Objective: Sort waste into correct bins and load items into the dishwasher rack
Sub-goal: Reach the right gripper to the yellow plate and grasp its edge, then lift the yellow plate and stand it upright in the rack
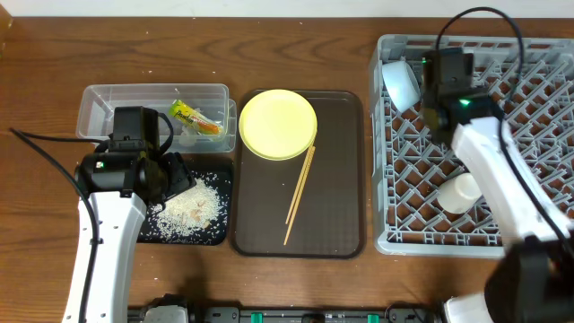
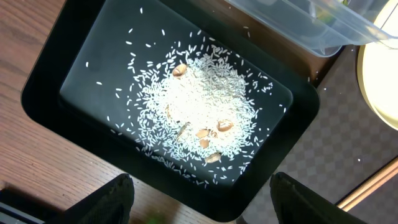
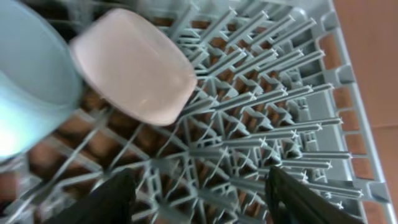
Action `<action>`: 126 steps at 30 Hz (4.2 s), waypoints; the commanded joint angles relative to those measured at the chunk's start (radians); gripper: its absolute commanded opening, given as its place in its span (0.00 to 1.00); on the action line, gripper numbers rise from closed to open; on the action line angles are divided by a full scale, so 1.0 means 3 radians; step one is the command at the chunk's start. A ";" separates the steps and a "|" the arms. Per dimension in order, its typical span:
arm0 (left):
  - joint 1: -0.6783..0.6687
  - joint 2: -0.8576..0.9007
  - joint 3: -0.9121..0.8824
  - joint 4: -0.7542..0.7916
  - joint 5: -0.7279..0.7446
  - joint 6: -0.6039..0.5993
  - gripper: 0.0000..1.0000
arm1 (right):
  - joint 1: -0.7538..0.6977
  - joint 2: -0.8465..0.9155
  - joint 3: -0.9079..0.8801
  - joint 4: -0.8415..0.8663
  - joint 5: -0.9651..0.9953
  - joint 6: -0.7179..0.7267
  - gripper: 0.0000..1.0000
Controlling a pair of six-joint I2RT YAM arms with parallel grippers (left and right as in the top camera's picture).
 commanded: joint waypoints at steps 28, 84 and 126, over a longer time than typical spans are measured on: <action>0.0020 -0.0023 -0.0013 -0.0024 -0.0015 -0.0018 0.79 | 0.1342 0.0647 0.0003 0.1012 -0.1648 0.0474 0.63; 0.0020 -0.0024 -0.0013 -0.0036 -0.0015 -0.0018 0.79 | 0.0868 -0.0745 0.0009 0.0240 -0.0111 -0.0150 0.01; 0.0020 -0.0024 -0.0013 -0.0038 -0.0014 -0.0018 0.79 | 0.0346 -0.0792 0.0048 -0.0202 0.0407 -0.0310 0.74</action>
